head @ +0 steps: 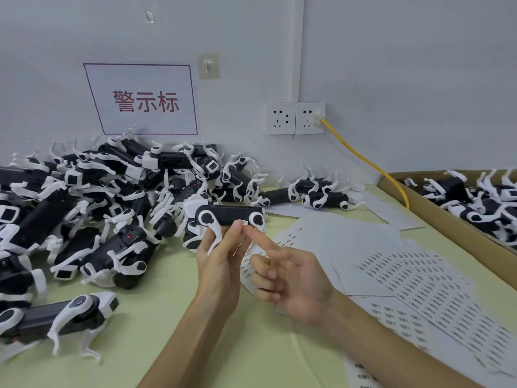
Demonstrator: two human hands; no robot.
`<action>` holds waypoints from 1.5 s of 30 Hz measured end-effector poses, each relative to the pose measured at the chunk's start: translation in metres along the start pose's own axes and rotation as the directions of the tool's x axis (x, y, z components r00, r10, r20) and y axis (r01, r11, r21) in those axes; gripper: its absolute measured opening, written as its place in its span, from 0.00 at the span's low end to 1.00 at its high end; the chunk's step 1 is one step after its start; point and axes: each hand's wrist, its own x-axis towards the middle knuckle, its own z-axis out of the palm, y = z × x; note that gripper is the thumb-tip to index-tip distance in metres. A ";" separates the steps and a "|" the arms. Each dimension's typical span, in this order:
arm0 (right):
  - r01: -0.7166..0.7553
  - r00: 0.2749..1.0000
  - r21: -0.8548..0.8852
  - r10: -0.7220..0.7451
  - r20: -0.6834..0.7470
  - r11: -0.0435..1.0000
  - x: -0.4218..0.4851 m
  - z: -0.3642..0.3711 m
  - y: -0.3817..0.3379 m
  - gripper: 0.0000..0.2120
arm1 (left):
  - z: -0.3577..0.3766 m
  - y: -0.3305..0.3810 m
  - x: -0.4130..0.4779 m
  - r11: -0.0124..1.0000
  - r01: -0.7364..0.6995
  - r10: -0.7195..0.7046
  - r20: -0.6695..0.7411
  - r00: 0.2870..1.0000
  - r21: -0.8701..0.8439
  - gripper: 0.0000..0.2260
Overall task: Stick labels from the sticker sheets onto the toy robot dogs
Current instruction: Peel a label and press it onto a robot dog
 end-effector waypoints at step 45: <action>0.031 0.999 0.051 -0.030 -0.034 0.998 -0.003 0.017 0.012 0.23 | -0.004 0.002 -0.001 0.994 0.049 -0.057 0.084 0.995 0.095 0.17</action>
